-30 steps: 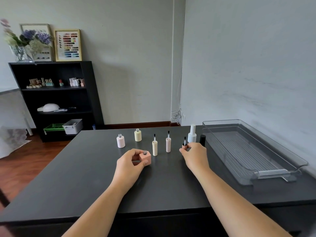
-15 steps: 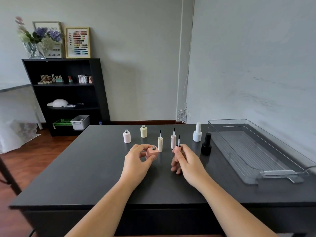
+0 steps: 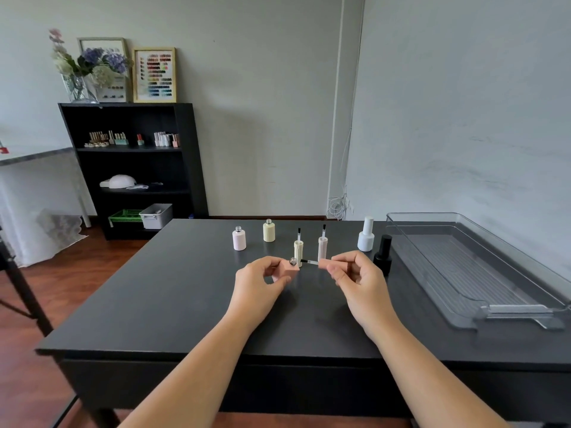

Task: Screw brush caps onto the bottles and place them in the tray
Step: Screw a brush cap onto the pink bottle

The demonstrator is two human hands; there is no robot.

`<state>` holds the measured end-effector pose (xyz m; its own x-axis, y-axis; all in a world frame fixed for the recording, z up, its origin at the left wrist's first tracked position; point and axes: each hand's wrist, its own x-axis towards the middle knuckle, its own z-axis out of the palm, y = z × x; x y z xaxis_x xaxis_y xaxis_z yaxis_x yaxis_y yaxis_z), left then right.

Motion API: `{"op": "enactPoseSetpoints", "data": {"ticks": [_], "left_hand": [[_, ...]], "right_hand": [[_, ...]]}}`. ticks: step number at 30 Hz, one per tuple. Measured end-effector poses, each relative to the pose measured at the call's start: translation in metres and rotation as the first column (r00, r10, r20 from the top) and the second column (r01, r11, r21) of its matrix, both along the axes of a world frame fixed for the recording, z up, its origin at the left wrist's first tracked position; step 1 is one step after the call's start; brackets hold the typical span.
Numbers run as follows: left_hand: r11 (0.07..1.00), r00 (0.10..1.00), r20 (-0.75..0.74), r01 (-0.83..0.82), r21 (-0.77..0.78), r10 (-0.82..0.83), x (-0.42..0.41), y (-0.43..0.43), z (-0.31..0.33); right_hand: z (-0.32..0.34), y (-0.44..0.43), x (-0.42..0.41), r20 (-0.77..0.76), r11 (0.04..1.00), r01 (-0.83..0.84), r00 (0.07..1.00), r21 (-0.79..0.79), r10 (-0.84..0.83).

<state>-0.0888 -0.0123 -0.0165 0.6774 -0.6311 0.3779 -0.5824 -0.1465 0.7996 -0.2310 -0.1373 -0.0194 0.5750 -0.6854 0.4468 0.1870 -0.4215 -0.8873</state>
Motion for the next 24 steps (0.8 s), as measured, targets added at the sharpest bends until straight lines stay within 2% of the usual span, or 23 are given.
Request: {"op": "enactPoseSetpoints", "data": {"ticks": [9,20,24], "left_hand": [[0.997,0.997,0.015,0.071,-0.019,-0.071,-0.0043,0.0008,0.0032],[0.999,0.996,0.081,0.035,0.025,-0.037,0.0012,-0.002,-0.0014],[0.999,0.995,0.088,0.038,0.033,-0.041,0.0013,-0.0022,-0.0017]], "right_hand": [[-0.0038,-0.0033,0.003,0.011,0.999,0.033,0.999,-0.02,-0.033],[-0.0037,-0.0022,0.0031,0.051,0.998,0.041,0.998,-0.053,-0.039],[-0.0044,-0.0026,0.0036,0.013,0.997,0.041,0.999,-0.061,-0.04]]}}
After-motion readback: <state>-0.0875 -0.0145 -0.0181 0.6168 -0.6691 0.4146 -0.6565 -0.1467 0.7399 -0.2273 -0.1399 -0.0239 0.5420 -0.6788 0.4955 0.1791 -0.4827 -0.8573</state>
